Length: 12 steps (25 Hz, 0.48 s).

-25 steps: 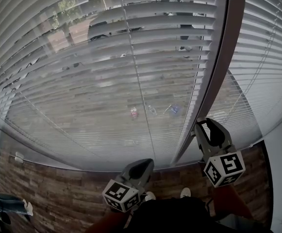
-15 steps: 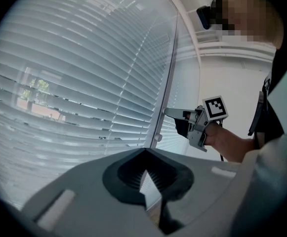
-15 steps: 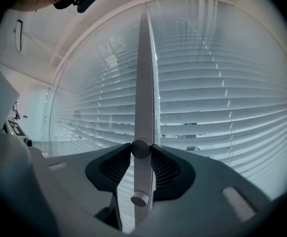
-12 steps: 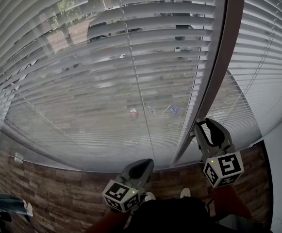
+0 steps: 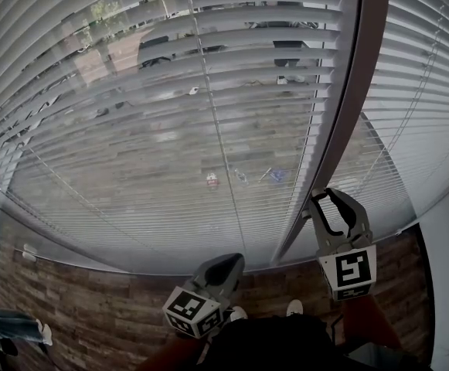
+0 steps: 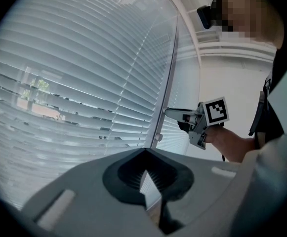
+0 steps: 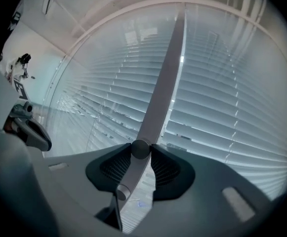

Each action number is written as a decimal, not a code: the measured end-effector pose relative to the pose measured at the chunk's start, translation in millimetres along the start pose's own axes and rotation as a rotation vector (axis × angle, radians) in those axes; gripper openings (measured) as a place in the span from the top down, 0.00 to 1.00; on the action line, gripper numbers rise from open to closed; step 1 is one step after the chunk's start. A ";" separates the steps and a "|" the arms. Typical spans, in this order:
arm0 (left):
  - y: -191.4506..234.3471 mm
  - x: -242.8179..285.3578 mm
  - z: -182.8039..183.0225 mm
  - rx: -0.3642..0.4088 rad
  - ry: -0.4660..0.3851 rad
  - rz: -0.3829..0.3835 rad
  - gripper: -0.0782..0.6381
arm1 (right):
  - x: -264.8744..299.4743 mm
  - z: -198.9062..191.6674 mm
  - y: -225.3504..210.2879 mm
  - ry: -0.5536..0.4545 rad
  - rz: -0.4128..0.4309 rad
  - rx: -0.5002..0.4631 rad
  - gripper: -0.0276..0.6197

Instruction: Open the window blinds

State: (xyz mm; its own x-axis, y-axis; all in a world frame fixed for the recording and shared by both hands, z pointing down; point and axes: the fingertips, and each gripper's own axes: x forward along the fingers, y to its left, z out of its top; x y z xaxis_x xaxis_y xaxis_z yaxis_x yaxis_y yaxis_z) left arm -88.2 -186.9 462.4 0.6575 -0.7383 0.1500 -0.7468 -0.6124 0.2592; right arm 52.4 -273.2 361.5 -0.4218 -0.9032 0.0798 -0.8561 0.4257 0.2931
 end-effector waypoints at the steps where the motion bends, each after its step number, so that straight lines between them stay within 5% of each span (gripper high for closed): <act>1: 0.5 -1.2 -4.0 0.000 0.000 -0.001 0.89 | -0.8 -3.2 2.9 0.001 -0.003 -0.014 0.72; 12: -1.1 -0.1 -0.6 -0.001 -0.001 -0.003 0.89 | -1.4 -5.8 2.7 0.066 -0.058 -0.301 0.73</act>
State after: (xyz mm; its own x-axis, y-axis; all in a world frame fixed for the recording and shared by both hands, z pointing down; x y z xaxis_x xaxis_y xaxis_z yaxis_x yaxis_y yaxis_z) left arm -87.4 -186.0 462.6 0.6600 -0.7364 0.1484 -0.7444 -0.6146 0.2609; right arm 52.4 -271.1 367.7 -0.3458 -0.9315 0.1131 -0.7472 0.3463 0.5672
